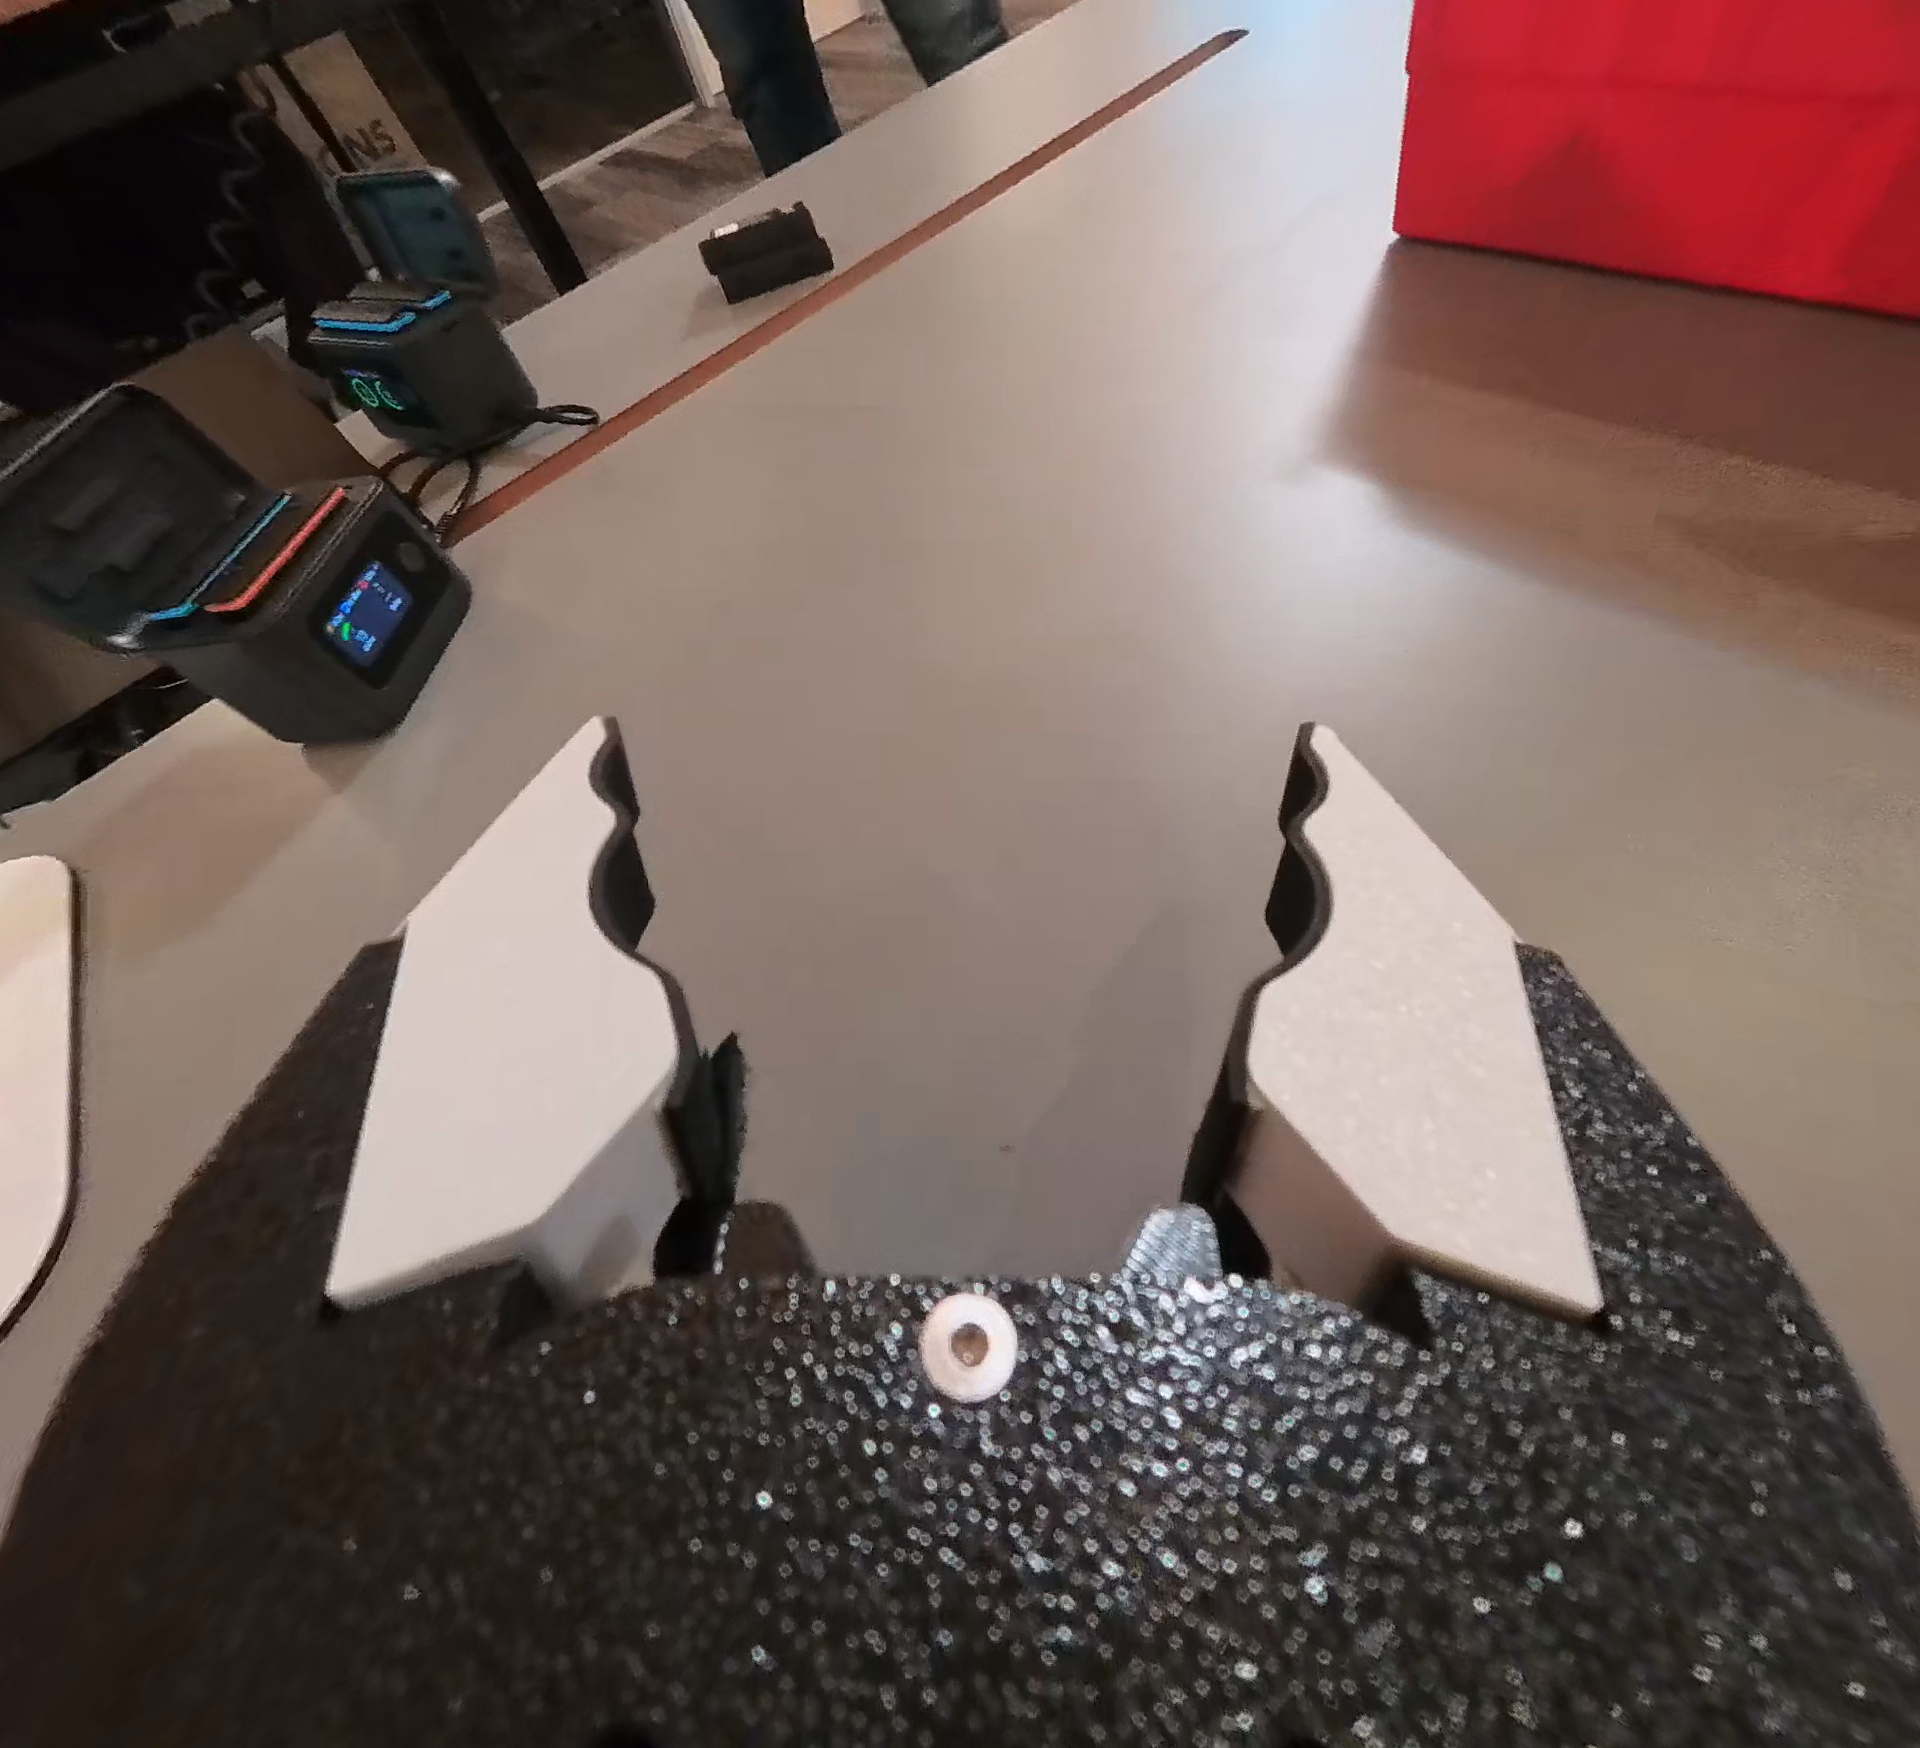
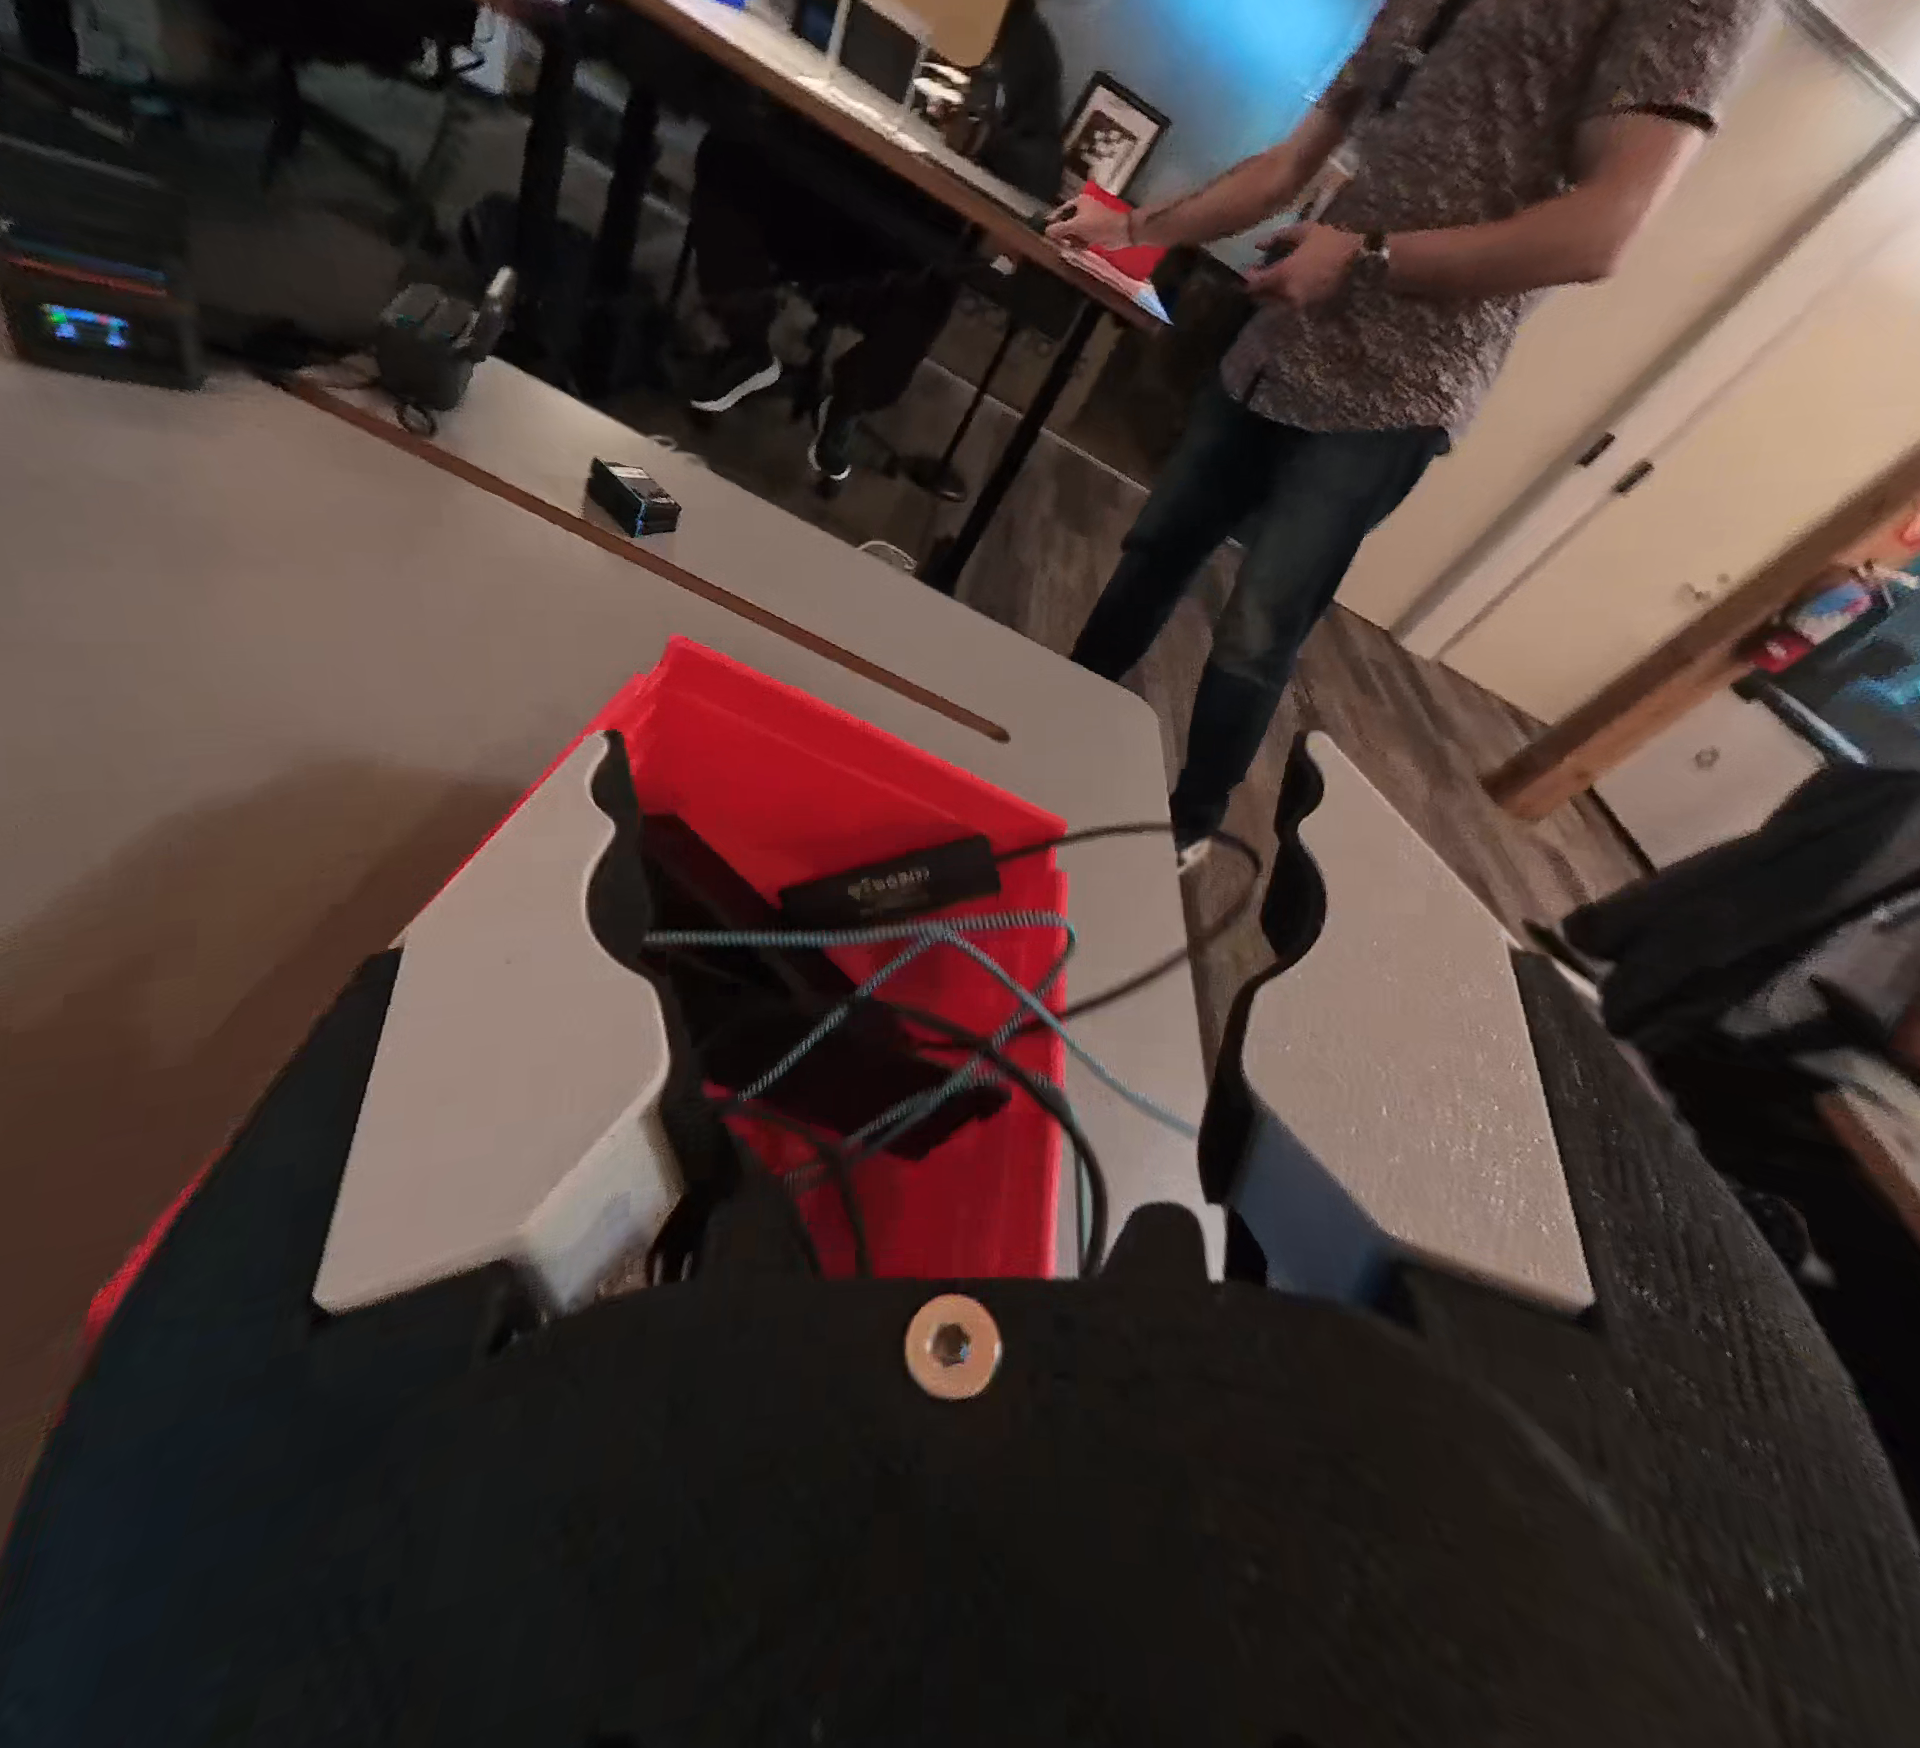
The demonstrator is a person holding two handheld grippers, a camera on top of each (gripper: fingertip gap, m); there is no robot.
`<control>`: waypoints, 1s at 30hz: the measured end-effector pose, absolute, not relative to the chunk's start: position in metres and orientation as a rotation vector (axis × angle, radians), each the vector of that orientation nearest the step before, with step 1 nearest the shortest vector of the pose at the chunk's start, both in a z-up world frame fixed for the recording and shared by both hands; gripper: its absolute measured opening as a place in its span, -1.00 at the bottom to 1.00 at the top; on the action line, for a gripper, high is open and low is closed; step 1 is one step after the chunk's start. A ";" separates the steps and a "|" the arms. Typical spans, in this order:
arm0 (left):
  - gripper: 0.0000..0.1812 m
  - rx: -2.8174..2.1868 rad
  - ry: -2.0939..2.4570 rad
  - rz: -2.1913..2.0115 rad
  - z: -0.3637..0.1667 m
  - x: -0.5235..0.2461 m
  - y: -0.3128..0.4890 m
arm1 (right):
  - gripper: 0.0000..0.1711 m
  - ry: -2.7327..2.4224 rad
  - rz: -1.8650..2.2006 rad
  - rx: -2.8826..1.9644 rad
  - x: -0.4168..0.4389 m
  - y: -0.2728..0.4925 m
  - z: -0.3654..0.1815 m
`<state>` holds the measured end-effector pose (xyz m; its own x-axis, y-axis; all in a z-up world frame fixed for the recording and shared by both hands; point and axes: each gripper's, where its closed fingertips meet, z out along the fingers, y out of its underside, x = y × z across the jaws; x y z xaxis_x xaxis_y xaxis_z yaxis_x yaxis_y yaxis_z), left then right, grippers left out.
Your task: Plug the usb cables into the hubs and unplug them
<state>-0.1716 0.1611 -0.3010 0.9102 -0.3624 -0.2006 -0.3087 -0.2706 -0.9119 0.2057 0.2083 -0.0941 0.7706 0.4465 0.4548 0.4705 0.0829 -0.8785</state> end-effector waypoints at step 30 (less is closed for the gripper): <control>0.30 -2.268 -0.111 0.585 -0.244 -0.303 -0.059 | -0.11 -0.476 0.224 -2.185 0.313 0.222 -0.273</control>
